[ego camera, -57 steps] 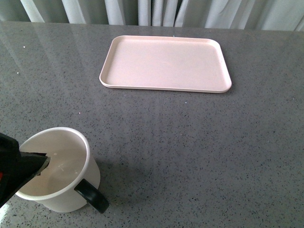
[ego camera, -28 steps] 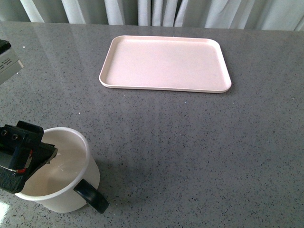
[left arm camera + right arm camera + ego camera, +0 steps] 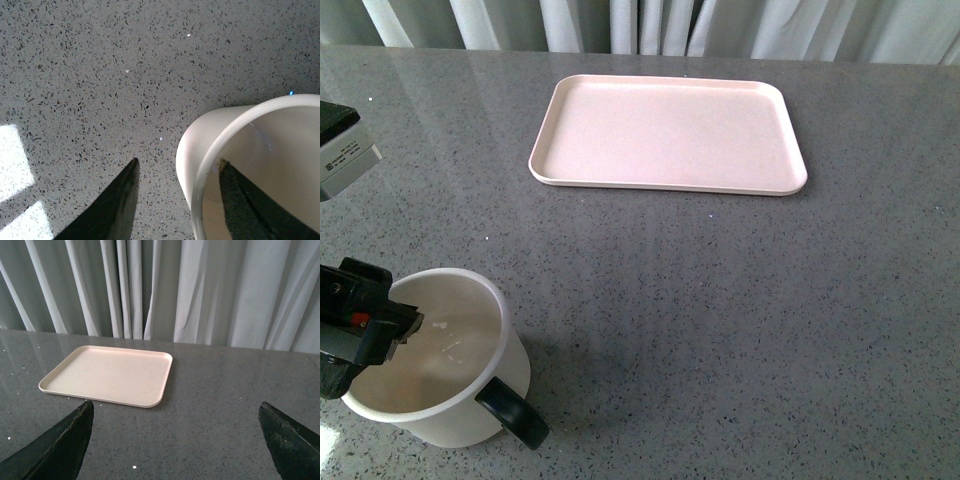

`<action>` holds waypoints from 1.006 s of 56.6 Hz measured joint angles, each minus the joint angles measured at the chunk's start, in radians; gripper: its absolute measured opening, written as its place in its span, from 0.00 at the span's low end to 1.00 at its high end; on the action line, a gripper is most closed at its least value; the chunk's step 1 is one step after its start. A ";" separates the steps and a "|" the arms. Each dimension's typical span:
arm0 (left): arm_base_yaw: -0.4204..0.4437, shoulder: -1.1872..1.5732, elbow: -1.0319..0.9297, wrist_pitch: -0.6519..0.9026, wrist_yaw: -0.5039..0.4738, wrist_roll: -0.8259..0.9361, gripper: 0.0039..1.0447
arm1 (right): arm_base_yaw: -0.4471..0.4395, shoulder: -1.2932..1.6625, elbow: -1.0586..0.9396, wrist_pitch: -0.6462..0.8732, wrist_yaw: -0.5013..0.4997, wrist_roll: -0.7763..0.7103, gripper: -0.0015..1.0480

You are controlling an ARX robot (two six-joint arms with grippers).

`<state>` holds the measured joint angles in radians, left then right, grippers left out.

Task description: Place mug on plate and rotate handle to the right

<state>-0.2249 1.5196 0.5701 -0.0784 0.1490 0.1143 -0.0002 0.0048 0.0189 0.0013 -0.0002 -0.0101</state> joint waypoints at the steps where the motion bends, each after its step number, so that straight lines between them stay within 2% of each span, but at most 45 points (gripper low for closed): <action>1: 0.000 0.000 0.000 0.000 0.000 0.000 0.41 | 0.000 0.000 0.000 0.000 0.000 0.000 0.91; 11: -0.006 -0.001 0.000 -0.003 -0.001 0.001 0.19 | 0.000 0.000 0.000 0.000 0.000 0.000 0.91; 17: -0.013 -0.019 0.000 -0.031 -0.004 -0.002 0.01 | 0.000 0.000 0.000 0.000 0.000 0.000 0.91; 36: -0.043 -0.072 0.089 -0.140 -0.025 -0.011 0.02 | 0.000 0.000 0.000 0.000 0.000 0.000 0.91; 57: -0.210 0.100 0.423 -0.225 -0.064 -0.171 0.02 | 0.000 0.000 0.000 0.000 0.000 0.000 0.91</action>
<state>-0.4351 1.6192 0.9936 -0.3035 0.0849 -0.0563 -0.0002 0.0048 0.0189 0.0013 0.0002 -0.0097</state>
